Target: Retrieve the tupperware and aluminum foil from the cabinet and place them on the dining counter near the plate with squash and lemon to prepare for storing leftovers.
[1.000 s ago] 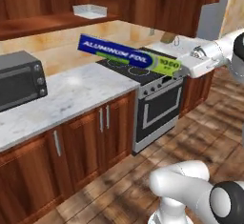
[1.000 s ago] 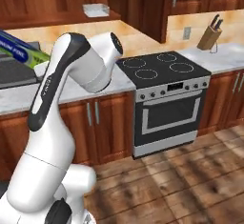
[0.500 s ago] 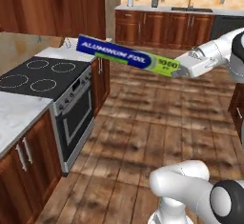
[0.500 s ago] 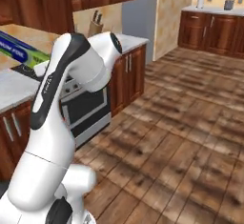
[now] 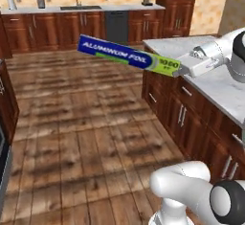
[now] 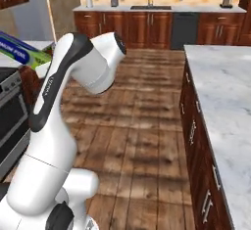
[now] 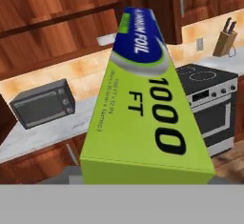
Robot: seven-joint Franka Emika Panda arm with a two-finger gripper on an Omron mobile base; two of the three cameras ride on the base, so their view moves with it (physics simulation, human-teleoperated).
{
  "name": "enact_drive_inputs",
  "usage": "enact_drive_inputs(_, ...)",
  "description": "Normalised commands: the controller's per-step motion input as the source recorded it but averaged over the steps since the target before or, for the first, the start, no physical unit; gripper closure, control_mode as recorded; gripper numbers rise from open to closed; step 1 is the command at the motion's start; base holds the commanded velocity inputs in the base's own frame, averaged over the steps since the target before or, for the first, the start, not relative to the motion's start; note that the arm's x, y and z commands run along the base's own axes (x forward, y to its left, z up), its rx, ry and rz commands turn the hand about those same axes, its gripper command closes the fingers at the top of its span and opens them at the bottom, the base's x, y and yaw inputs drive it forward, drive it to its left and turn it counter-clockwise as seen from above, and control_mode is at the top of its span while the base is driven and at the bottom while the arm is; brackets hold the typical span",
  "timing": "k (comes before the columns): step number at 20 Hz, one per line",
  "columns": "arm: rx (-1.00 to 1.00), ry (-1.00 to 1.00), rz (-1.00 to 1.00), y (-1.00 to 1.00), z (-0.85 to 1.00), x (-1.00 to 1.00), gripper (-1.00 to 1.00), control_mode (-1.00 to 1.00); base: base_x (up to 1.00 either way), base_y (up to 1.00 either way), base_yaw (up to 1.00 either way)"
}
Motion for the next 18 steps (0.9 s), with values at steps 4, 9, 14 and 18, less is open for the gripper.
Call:
enact_drive_inputs(4, 0.0, 0.0, 0.0, 0.0, 0.0, 0.0, 1.0, 1.0, -0.05, -0.48, -0.75)
enact_drive_inputs(9, 0.0, 0.0, 0.0, 0.0, 0.0, 0.0, 1.0, 1.0, 0.01, -0.26, -0.74)
enact_drive_inputs(14, 0.0, 0.0, 0.0, 0.0, 0.0, 0.0, 1.0, 1.0, 0.27, 0.12, -0.66)
enact_drive_inputs(18, 0.0, 0.0, 0.0, 0.0, 0.0, 0.0, 1.0, 1.0, 0.6, 0.94, -0.56)
